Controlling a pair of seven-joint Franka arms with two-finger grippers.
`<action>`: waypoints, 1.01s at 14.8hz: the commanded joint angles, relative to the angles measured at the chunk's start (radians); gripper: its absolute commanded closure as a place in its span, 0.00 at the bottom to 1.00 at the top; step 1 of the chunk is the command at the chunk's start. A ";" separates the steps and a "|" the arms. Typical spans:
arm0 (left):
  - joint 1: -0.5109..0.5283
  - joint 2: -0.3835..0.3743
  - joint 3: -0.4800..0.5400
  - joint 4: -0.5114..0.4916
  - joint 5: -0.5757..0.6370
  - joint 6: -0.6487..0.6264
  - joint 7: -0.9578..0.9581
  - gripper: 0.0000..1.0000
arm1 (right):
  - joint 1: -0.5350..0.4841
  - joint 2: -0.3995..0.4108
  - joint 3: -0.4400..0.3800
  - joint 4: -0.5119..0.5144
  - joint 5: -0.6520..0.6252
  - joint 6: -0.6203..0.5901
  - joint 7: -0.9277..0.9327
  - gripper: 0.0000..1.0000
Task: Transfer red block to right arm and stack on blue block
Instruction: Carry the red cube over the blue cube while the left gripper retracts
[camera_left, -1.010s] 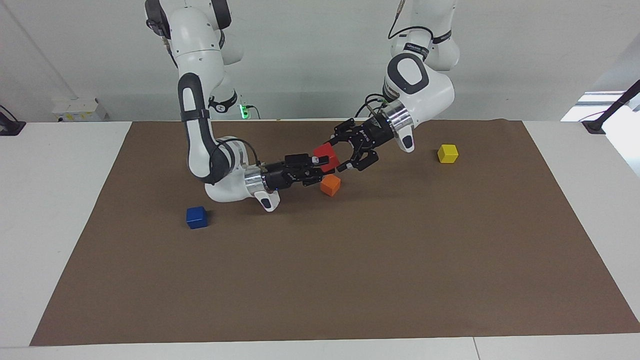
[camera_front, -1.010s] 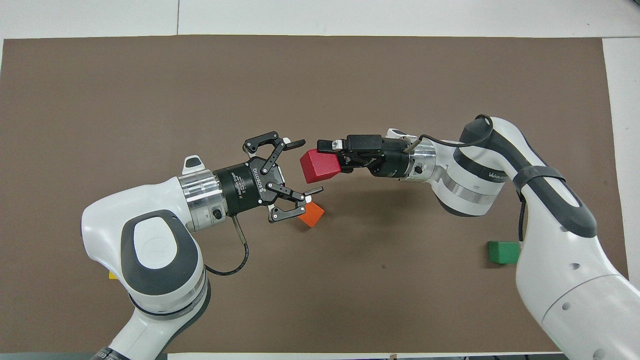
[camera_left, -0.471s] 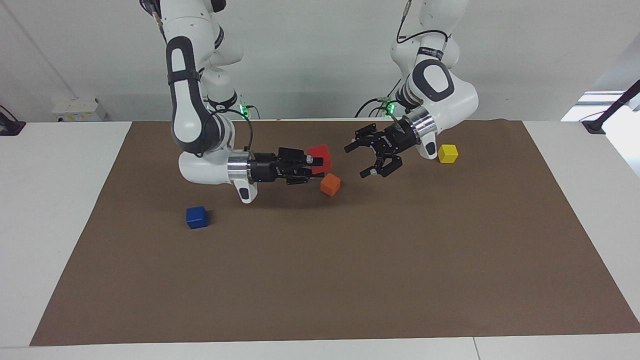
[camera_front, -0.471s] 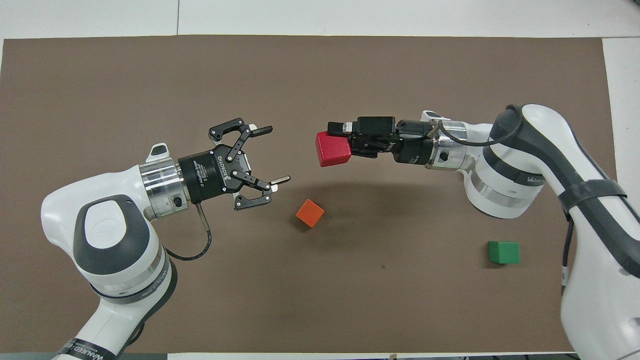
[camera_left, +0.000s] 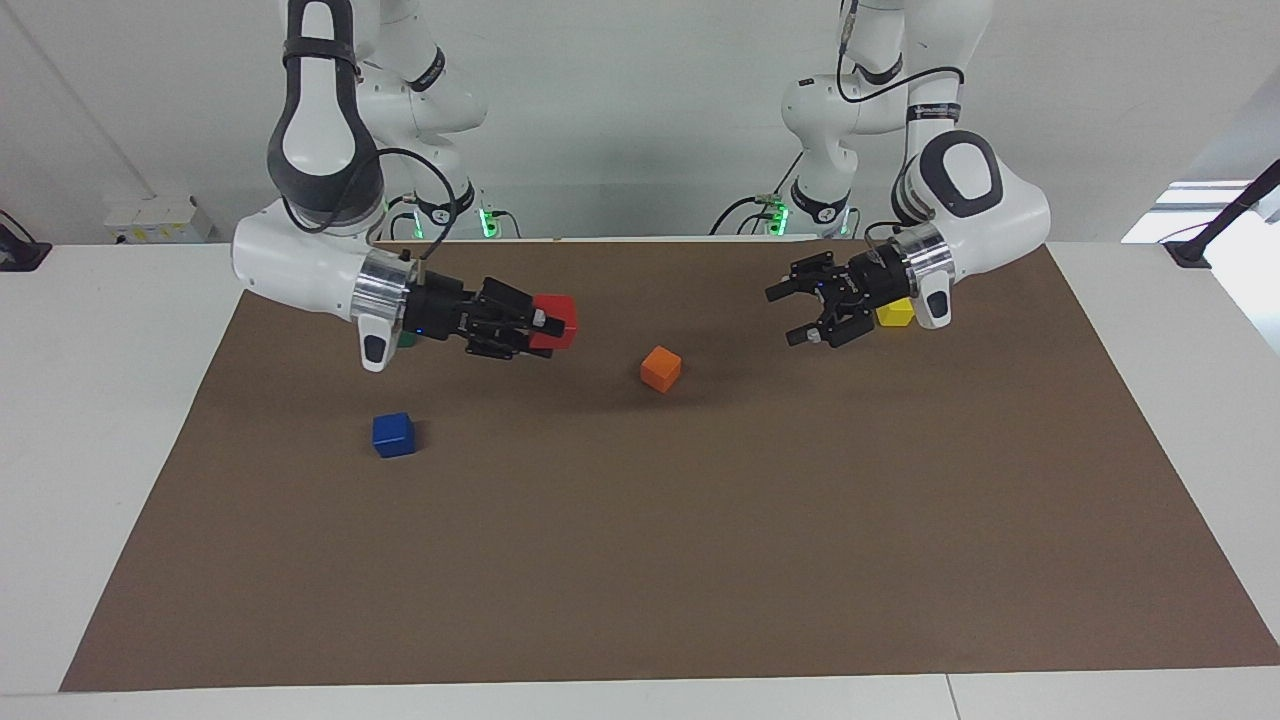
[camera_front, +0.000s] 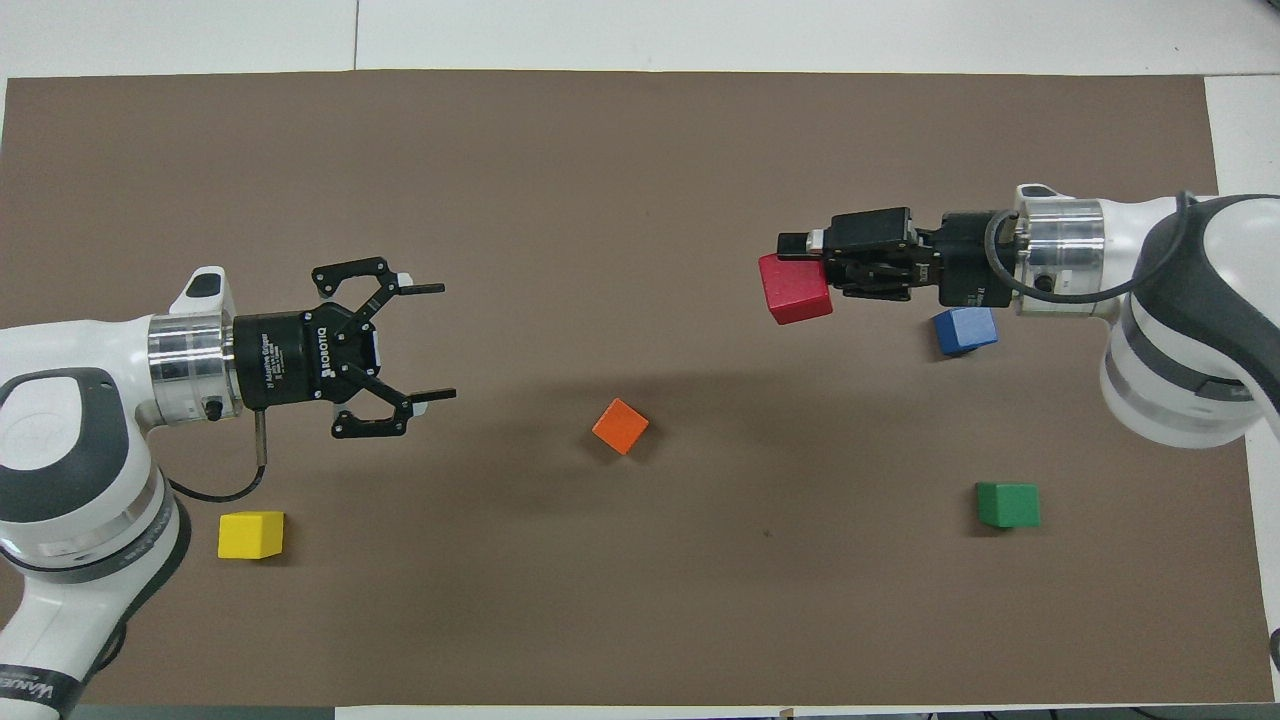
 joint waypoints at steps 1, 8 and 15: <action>0.085 -0.021 -0.008 0.010 0.207 -0.133 0.100 0.00 | -0.044 0.005 0.009 0.051 -0.238 0.007 0.109 1.00; 0.158 0.049 -0.008 0.200 0.875 -0.319 0.606 0.00 | -0.042 0.011 0.012 0.145 -0.877 -0.057 0.365 1.00; 0.148 0.063 -0.010 0.292 1.194 -0.299 1.121 0.00 | -0.041 0.018 0.015 0.119 -1.220 0.001 0.339 1.00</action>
